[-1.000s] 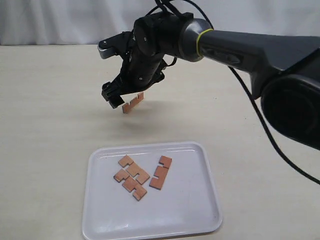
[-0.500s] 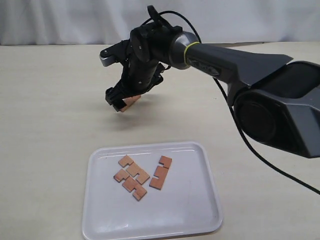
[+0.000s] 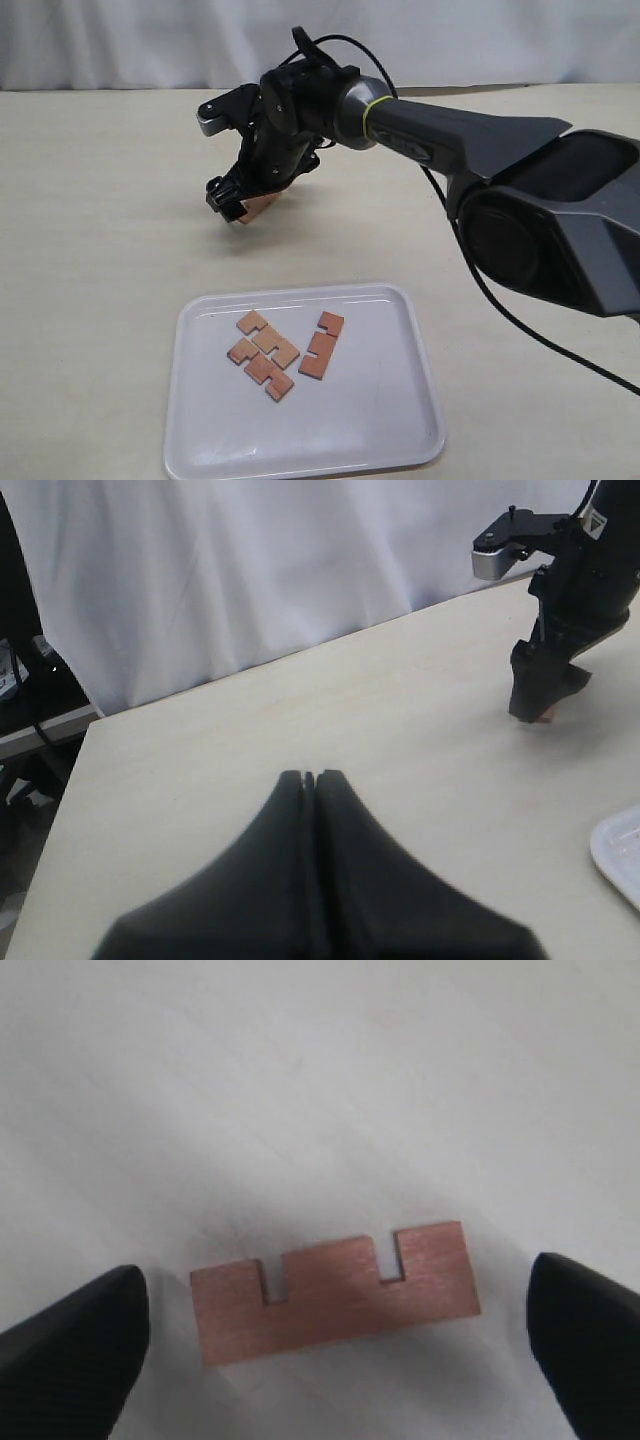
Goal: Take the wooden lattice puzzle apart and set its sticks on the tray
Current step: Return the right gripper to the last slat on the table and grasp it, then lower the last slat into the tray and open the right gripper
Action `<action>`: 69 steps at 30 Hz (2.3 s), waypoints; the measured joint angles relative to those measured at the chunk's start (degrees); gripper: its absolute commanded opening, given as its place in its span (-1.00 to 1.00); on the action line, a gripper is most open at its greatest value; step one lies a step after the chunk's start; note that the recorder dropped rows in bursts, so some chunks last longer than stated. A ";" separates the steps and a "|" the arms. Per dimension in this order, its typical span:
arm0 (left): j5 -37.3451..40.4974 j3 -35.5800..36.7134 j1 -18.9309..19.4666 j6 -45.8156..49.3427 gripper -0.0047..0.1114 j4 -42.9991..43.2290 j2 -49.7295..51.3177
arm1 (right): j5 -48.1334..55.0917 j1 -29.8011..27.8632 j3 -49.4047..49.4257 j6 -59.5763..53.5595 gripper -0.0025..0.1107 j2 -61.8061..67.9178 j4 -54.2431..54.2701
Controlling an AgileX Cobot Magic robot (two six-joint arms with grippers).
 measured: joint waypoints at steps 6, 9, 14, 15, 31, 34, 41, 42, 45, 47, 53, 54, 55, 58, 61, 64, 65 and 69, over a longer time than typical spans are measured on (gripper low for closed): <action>0.00 0.00 0.00 0.00 -0.92 0.00 0.00 | -2.23 0.00 -0.10 -0.85 0.73 1.36 0.24; 0.00 0.00 0.00 0.00 -0.92 0.00 0.00 | -3.01 0.00 -0.23 -1.77 0.72 1.59 0.35; 0.00 0.00 0.00 0.00 -0.92 0.00 0.00 | -3.15 0.00 -0.23 -2.25 0.49 1.72 0.68; 0.00 0.00 0.00 0.00 -0.92 0.00 0.00 | -2.88 0.00 -0.25 -2.35 0.36 1.72 0.94; 0.00 0.00 0.00 0.00 -0.92 0.00 0.00 | 10.75 0.00 0.02 -9.67 -0.88 -3.68 13.02; 0.00 0.00 0.00 0.00 -0.92 0.00 0.00 | 16.84 1.71 4.27 -15.36 -0.88 -11.04 16.41; 0.00 0.00 0.00 0.00 -0.92 0.00 0.00 | 13.19 4.59 39.37 -16.17 -0.88 -34.30 9.61; 0.00 0.00 0.00 0.00 -0.92 0.00 0.00 | 10.29 4.59 46.10 -15.39 -0.88 -38.19 8.52; 0.00 0.00 0.00 0.00 -0.92 0.00 0.00 | 1.80 4.59 60.31 -15.01 -0.87 -42.03 7.95; 0.00 0.00 0.00 0.00 -0.92 0.00 0.00 | -3.29 4.59 65.36 -15.01 -0.80 -42.03 6.29; 0.00 0.00 0.00 0.00 -0.92 0.00 0.00 | -11.99 4.59 67.59 -11.88 0.63 -41.65 0.65; 0.00 0.00 0.00 0.00 -0.92 0.00 0.00 | -11.99 4.59 67.59 -11.79 0.76 -41.65 0.65; 0.00 0.00 0.00 0.00 -0.92 0.00 0.00 | -11.99 4.59 67.59 -11.79 0.82 -41.65 0.65; 0.00 0.00 0.00 0.00 -0.92 0.00 0.00 | -11.99 4.59 67.59 -11.63 0.84 -41.65 0.50; 0.00 0.00 0.00 0.00 -0.92 0.00 0.00 | -10.86 4.59 66.41 -11.64 0.83 -41.65 0.67; 0.00 0.00 0.00 0.00 -0.92 0.00 0.00 | -7.69 4.59 63.03 -10.99 0.62 -41.65 1.50; 0.00 0.00 0.00 0.00 -0.92 0.00 0.00 | -6.43 4.59 61.48 -10.55 0.43 -41.65 1.31; 0.00 0.00 0.00 0.00 -0.92 0.00 0.00 | -4.18 4.59 56.21 0.80 -0.65 -41.65 -7.57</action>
